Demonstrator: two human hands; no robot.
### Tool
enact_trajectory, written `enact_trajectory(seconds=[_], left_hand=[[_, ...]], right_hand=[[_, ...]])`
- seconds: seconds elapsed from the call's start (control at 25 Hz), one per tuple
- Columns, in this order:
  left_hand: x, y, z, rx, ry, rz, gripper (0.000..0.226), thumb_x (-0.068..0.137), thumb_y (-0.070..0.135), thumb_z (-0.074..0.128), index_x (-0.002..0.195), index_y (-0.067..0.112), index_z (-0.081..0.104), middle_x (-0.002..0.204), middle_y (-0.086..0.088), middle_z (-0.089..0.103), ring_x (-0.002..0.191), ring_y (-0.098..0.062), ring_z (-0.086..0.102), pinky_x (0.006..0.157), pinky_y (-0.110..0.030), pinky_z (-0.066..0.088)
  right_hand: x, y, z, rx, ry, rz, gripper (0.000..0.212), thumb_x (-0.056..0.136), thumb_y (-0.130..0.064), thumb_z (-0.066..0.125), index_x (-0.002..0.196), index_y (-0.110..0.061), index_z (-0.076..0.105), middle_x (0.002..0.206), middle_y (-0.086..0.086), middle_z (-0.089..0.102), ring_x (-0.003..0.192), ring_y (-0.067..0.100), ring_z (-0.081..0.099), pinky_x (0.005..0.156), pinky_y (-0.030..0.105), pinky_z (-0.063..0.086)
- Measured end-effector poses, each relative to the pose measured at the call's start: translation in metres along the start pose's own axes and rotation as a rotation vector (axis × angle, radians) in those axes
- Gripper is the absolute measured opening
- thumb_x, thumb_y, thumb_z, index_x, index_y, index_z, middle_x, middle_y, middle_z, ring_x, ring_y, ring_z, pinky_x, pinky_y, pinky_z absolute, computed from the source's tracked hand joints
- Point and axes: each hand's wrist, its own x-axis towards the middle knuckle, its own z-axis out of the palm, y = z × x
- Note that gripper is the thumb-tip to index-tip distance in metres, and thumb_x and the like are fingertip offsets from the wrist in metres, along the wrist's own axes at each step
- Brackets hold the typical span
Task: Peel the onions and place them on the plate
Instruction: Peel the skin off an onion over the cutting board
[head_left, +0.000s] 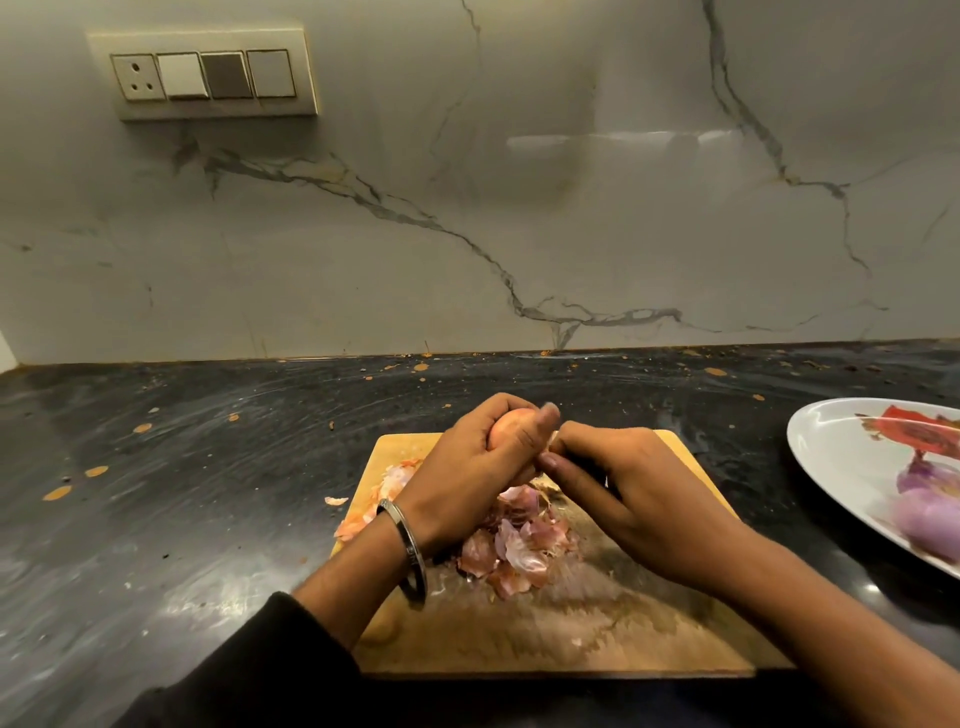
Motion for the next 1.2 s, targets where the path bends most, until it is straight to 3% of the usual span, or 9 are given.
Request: enact_trajectory(seconds=[0.16,0.36,0.52,0.68,0.8,0.88,1.04,1.12,1.2], left_hand=[[-0.001,0.006,0.0,-0.077,-0.031,0.024,0.035,0.089,0.054,0.054,0.089,0.02,0.064,0.074,0.006,0.06,0.065,-0.006,0.058,0.055,-0.019,0.047],[-0.001,0.007,-0.005,-0.085,-0.087,0.02,0.044,0.091,0.045,0.048,0.094,0.003,0.06,0.09,-0.025,0.058,0.077,-0.029,0.058,0.07,-0.056,0.05],[-0.003,0.008,-0.008,-0.152,-0.053,-0.002,0.039,0.093,0.045,0.044,0.101,0.011,0.062,0.091,-0.025,0.062,0.069,-0.037,0.056,0.056,-0.042,0.041],[0.002,0.007,-0.007,-0.199,-0.002,-0.121,0.053,0.091,0.056,0.047,0.108,0.006,0.055,0.094,-0.031,0.064,0.05,-0.012,0.047,0.041,-0.021,0.033],[0.005,0.006,-0.011,-0.334,0.029,-0.224,0.07,0.092,0.059,0.05,0.11,-0.009,0.054,0.081,-0.016,0.069,0.048,-0.012,0.042,0.04,-0.02,0.031],[0.006,0.006,-0.015,-0.417,0.039,-0.289,0.073,0.084,0.062,0.055,0.108,-0.006,0.061,0.071,-0.006,0.063,0.05,-0.013,0.048,0.04,-0.02,0.034],[0.008,0.005,-0.017,-0.479,0.049,-0.331,0.062,0.084,0.062,0.055,0.101,0.002,0.063,0.069,-0.007,0.062,0.051,-0.015,0.054,0.039,-0.02,0.038],[0.008,0.005,-0.017,-0.482,0.059,-0.34,0.058,0.089,0.06,0.053,0.097,0.003,0.063,0.068,-0.007,0.061,0.05,-0.015,0.053,0.038,-0.021,0.037],[0.007,0.005,-0.016,-0.477,0.071,-0.341,0.057,0.09,0.06,0.052,0.096,0.004,0.063,0.068,-0.007,0.061,0.049,-0.015,0.053,0.038,-0.02,0.037]], right_hand=[[0.0,-0.013,0.009,0.656,0.029,0.177,0.027,0.102,-0.015,0.052,0.077,-0.021,0.06,0.06,-0.006,0.051,0.051,0.005,0.042,0.048,0.02,0.035],[-0.003,-0.021,0.015,0.732,0.048,0.159,0.035,0.098,-0.023,0.048,0.071,-0.04,0.063,0.057,-0.012,0.055,0.049,0.001,0.046,0.048,0.013,0.036],[-0.001,-0.015,0.015,1.02,0.034,0.313,0.031,0.096,-0.027,0.046,0.066,-0.026,0.053,0.056,-0.005,0.044,0.044,0.007,0.035,0.042,0.017,0.029],[0.004,0.006,0.004,0.688,0.084,0.282,0.031,0.099,-0.02,0.047,0.069,-0.014,0.05,0.055,0.0,0.052,0.046,0.013,0.046,0.044,0.024,0.038],[0.004,0.015,0.0,0.512,0.129,0.283,0.027,0.1,-0.01,0.052,0.073,-0.008,0.059,0.064,0.01,0.065,0.057,0.024,0.065,0.048,0.029,0.049],[0.004,0.015,0.002,0.453,0.13,0.292,0.025,0.095,-0.006,0.058,0.07,-0.01,0.063,0.067,0.009,0.068,0.064,0.02,0.071,0.051,0.028,0.054],[0.004,0.016,0.001,0.399,0.058,0.313,0.026,0.084,-0.002,0.067,0.058,-0.006,0.062,0.065,0.011,0.068,0.062,0.018,0.073,0.051,0.03,0.057],[0.002,0.017,-0.003,0.416,0.05,0.304,0.022,0.081,0.0,0.067,0.062,0.003,0.058,0.059,0.015,0.062,0.055,0.022,0.07,0.05,0.035,0.058],[0.001,0.014,-0.004,0.424,0.039,0.274,0.018,0.08,0.0,0.069,0.069,-0.002,0.055,0.062,0.018,0.056,0.054,0.029,0.064,0.049,0.039,0.058]])
